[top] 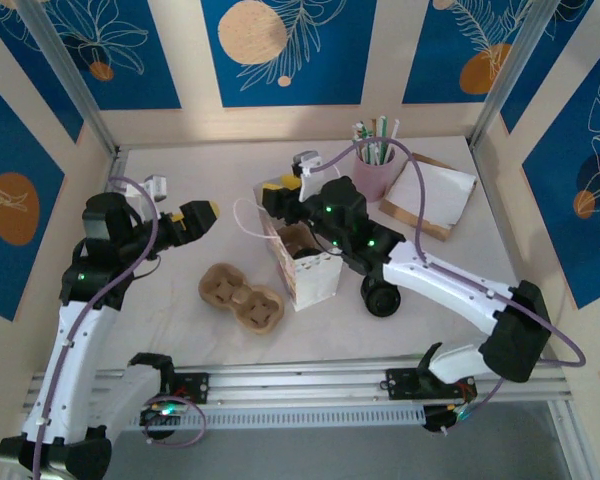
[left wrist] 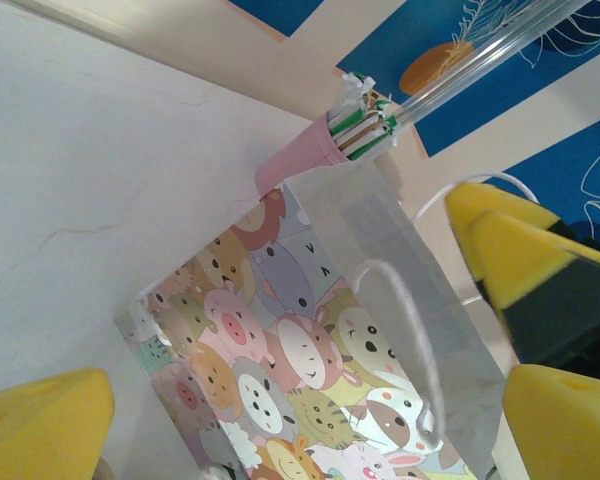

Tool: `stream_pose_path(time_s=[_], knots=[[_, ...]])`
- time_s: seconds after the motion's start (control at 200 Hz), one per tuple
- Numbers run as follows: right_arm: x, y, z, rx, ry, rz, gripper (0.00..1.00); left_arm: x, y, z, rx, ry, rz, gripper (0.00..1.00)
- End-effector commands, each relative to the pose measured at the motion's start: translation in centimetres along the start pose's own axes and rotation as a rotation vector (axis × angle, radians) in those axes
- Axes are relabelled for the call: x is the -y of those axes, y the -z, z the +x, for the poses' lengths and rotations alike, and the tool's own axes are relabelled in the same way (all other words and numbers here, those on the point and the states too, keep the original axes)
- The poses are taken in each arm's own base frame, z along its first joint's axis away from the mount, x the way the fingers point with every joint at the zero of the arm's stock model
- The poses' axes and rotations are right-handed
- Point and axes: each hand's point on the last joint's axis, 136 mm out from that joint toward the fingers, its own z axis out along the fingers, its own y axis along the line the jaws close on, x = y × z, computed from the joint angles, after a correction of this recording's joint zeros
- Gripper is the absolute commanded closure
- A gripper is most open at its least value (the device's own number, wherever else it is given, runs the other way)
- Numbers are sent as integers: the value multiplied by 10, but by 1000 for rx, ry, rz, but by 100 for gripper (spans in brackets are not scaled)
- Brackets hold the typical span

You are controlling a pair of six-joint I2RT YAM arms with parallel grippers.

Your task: Pack the takeout coffee

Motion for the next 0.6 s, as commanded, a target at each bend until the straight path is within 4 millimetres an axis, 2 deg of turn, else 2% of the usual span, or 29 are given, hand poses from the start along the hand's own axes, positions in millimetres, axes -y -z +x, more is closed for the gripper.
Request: stream_pose_path(time_s=[0.0, 0.205, 0.36, 0.59], knots=[[-11, 18, -18, 19, -8, -33, 41, 25, 15, -8, 31, -22, 65, 0], [-27, 49, -35, 4, -26, -102, 23, 38, 34, -6, 72, -25, 86, 0], [-37, 81, -45, -14, -42, -143, 12, 45, 51, -1, 101, -22, 93, 0], [-30, 135, -46, -49, -103, -123, 0, 45, 72, 17, 109, 5, 79, 0]])
